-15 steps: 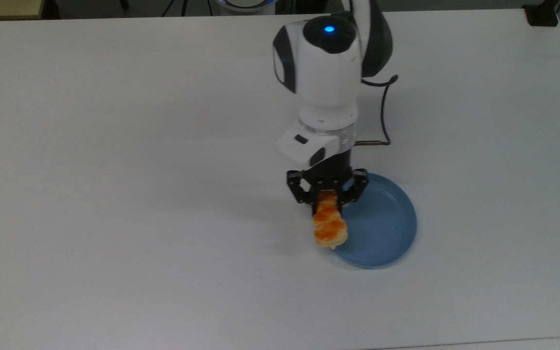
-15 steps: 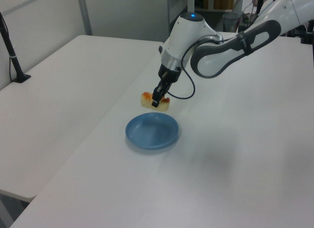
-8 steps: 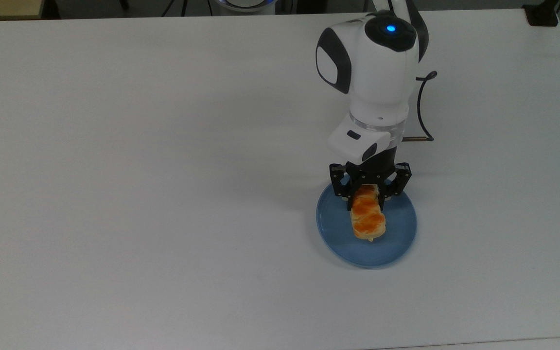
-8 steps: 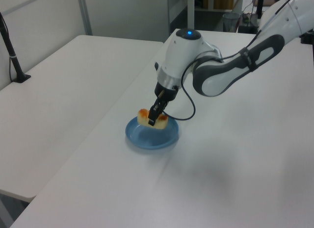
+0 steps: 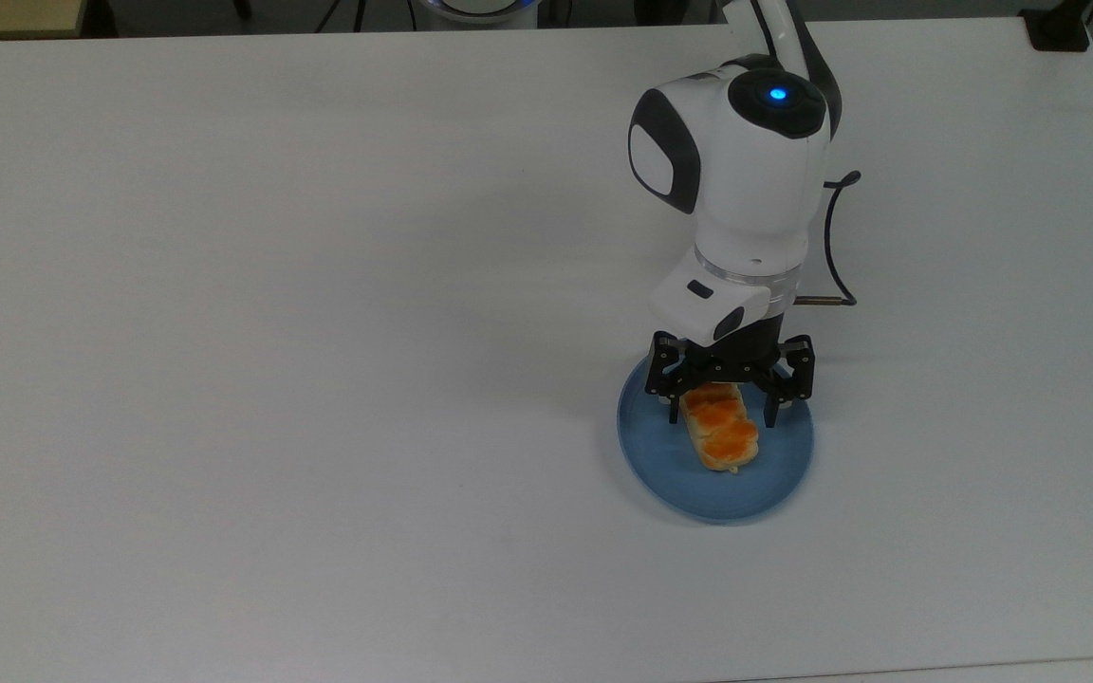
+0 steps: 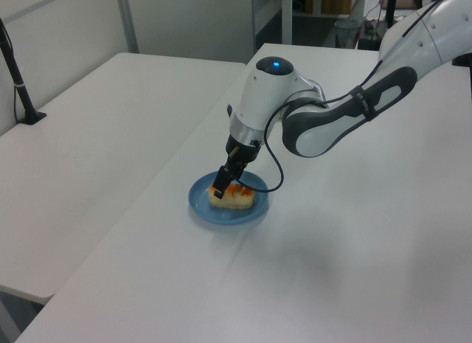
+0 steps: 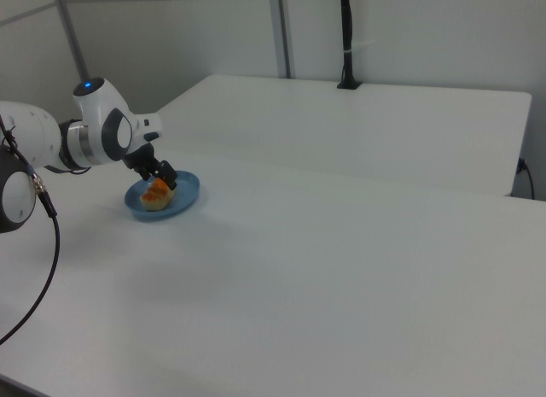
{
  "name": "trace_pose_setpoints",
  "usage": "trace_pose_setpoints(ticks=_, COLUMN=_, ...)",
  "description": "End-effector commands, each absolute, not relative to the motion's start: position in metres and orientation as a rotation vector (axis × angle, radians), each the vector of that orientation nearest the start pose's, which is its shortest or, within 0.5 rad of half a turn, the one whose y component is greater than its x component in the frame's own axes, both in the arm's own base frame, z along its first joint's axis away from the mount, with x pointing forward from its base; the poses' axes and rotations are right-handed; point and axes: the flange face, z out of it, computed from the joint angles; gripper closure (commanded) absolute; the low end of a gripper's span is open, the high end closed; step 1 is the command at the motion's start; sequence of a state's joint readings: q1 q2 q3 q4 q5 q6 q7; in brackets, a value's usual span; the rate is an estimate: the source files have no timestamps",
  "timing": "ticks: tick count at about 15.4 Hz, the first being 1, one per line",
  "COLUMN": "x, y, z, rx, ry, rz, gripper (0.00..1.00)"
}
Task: Put the bread on a plate
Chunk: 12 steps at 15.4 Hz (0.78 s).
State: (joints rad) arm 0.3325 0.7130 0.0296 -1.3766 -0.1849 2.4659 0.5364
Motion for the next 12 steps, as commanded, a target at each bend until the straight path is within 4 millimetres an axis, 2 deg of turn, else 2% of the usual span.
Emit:
trace_pose_setpoints(ticks=1, x=0.713, y=0.245, z=0.395, rx=-3.007, ry=0.184, rz=-0.662, gripper=0.0)
trace_pose_setpoints(ticks=2, x=0.703, y=0.236, z=0.41, rx=-3.035, ry=0.204, rz=-0.598, gripper=0.0)
trace_pose_setpoints(ticks=3, x=0.697, y=0.219, z=0.432, rx=-3.059, ry=0.247, rz=-0.543, gripper=0.0)
trace_pose_setpoints(ticks=6, x=0.678, y=0.15, z=0.484, rx=-3.151, ry=0.378, rz=-0.373, gripper=0.0)
trace_pose_setpoints(ticks=8, x=0.659, y=0.113, z=0.512, rx=-3.2, ry=0.324, rz=-0.276, gripper=0.0)
trace_pose_setpoints(ticks=9, x=0.645, y=0.09, z=0.529, rx=-3.21, ry=0.241, rz=-0.199, gripper=0.0)
trace_pose_setpoints(ticks=12, x=0.617, y=0.053, z=0.555, rx=-3.197, ry=0.138, rz=-0.063, gripper=0.0)
